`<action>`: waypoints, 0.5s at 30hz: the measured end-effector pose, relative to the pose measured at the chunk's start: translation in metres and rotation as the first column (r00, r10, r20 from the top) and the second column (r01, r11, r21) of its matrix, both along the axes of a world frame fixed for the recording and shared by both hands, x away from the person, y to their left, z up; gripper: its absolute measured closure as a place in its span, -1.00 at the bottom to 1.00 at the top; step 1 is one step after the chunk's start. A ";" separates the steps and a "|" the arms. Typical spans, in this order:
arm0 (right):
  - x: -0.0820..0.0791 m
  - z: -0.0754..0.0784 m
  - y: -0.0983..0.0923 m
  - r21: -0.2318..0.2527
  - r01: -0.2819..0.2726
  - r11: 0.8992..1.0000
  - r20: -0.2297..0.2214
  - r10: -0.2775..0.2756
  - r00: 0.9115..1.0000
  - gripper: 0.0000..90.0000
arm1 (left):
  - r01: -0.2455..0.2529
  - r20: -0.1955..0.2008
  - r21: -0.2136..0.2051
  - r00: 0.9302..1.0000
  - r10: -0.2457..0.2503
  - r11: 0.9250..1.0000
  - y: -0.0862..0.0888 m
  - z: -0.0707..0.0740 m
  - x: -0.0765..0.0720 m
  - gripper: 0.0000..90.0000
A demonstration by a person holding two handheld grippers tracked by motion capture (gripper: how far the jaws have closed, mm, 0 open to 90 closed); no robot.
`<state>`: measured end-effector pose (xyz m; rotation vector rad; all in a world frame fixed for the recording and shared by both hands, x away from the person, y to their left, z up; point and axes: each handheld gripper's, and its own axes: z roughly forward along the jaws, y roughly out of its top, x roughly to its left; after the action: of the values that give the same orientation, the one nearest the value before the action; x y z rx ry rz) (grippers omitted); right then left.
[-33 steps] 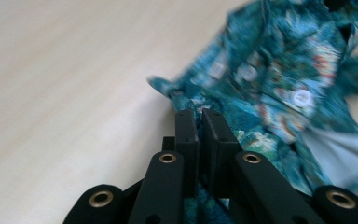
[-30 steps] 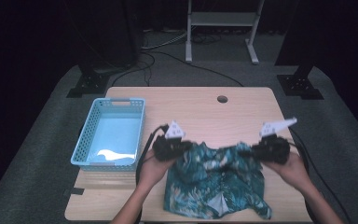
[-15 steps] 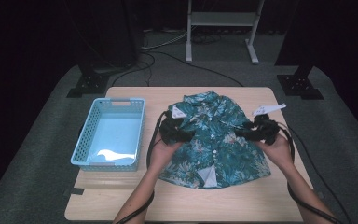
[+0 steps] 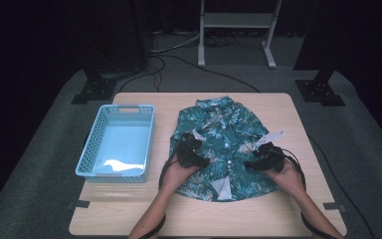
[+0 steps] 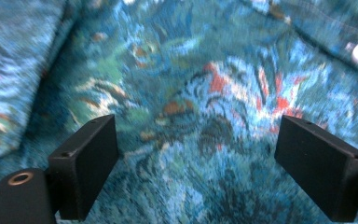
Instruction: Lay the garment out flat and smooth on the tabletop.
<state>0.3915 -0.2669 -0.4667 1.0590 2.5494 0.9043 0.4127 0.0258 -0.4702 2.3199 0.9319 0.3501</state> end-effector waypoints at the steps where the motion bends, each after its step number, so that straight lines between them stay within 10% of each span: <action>1: -0.002 -0.002 0.001 -0.009 -0.010 1.000 0.019 0.010 1.000 -0.23 | -0.002 0.002 -0.002 1.000 0.002 1.000 0.001 0.000 -0.001 -0.76; 15: -0.028 -0.006 -0.007 0.024 -0.044 0.999 0.044 0.043 0.998 -0.28 | 0.017 -0.015 0.016 1.000 -0.017 1.000 0.000 0.001 -0.022 -0.77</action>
<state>0.3634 -0.2734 -0.4730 0.9829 2.5410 0.9619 0.3905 0.0260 -0.4695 2.3468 0.9193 0.3344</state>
